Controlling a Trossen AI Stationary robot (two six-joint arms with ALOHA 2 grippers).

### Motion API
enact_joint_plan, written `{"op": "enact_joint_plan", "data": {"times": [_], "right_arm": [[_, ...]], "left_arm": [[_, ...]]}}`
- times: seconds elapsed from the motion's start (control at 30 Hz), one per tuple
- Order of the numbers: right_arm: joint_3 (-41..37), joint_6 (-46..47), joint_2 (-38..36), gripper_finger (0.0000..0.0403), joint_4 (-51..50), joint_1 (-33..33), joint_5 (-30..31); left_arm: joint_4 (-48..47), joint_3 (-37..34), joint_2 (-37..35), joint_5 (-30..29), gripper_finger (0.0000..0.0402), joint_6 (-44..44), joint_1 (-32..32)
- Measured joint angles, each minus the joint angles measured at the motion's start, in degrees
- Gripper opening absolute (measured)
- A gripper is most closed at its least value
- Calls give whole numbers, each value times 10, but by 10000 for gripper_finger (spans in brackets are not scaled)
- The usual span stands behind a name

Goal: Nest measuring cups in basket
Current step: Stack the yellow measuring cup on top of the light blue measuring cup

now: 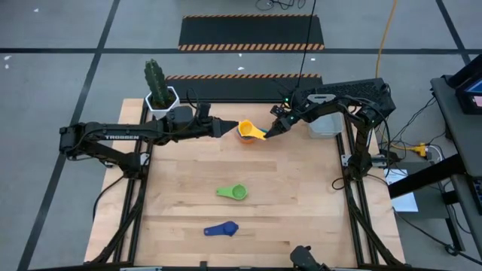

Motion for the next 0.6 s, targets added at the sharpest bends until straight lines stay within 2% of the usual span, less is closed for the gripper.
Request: {"op": "enact_joint_plan", "data": {"times": [0.37,0.6], "right_arm": [[0,31,0,109,3,-10,43],[0,36,-47,125,3,-19,103]], "left_arm": [[3,0,0,0,175,0,0],[5,0,0,0,175,6,0]]}}
